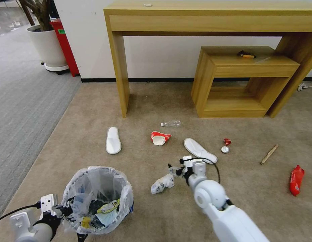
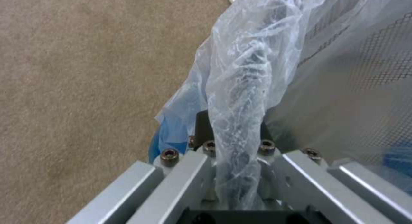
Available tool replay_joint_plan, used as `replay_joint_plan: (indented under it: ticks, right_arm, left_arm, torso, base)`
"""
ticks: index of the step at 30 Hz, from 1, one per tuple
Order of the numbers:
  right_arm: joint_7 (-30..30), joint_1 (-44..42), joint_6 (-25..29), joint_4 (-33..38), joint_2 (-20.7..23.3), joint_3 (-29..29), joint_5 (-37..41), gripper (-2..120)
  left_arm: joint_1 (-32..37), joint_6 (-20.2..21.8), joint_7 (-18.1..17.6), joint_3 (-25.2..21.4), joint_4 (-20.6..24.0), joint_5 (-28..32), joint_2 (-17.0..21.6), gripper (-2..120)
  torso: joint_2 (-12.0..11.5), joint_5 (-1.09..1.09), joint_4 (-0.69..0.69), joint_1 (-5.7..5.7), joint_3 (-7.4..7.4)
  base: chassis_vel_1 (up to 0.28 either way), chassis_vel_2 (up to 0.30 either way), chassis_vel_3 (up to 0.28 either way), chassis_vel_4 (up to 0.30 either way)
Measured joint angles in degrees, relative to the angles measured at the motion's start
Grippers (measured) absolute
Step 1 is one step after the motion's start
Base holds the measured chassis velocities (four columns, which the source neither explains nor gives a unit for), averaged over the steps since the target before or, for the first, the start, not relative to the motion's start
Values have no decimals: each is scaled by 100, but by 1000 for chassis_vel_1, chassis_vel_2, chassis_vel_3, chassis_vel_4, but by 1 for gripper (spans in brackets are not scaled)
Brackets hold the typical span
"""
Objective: Pick up the trash bin and place the garbage on the floor into it.
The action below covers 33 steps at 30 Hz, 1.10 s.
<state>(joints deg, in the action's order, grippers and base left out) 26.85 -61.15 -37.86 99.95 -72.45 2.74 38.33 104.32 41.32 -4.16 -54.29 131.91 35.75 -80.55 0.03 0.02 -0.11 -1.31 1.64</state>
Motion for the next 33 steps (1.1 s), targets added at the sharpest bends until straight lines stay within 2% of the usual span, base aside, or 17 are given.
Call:
replay_joint_plan:
  ticks: [8, 15, 17, 22, 29, 30, 33]
  right_arm:
    - [556, 313, -102, -736, -374, -215, 1005, 100]
    - [854, 496, -116, -1338, -614, -278, 1491, 100]
    - [869, 583, -39, -1738, -766, -259, 1517, 100]
    - [559, 698, 64, -2145, -932, -144, 1316, 98]
    - [142, 960, 160, -2905, -1266, -18, 923, 68]
    - [142, 960, 160, -2905, -1266, -18, 923, 68]
    - [-2, 1088, 267, -3260, -1394, 41, 595, 53]
  left_arm:
    - [3, -27, 20, 21, -26, -80, -45, 0]
    - [-12, -58, 48, 55, -48, -140, -90, 0]
    - [-12, -109, 88, 57, -82, -195, -109, 0]
    - [18, -159, 160, 69, -114, -288, -138, 0]
    - [51, -179, 202, 69, -96, -329, -114, 0]
    - [51, -179, 202, 69, -96, -329, -114, 0]
    - [67, -180, 200, 37, -38, -311, -69, 0]
  torso:
    - [0, -1, 0, 0, 0]
    - [0, -1, 0, 0, 1]
    - [0, -1, 0, 0, 1]
    - [0, -2, 0, 0, 0]
    - [0, 0, 0, 0, 1]
    - [0, 0, 0, 0, 1]
    - [0, -1, 0, 0, 1]
  base:
    - [0, 0, 0, 0]
    - [0, 0, 0, 0]
    - [0, 0, 0, 0]
    - [0, 0, 0, 0]
    - [0, 0, 0, 0]
    - [0, 0, 0, 0]
    - [0, 0, 0, 0]
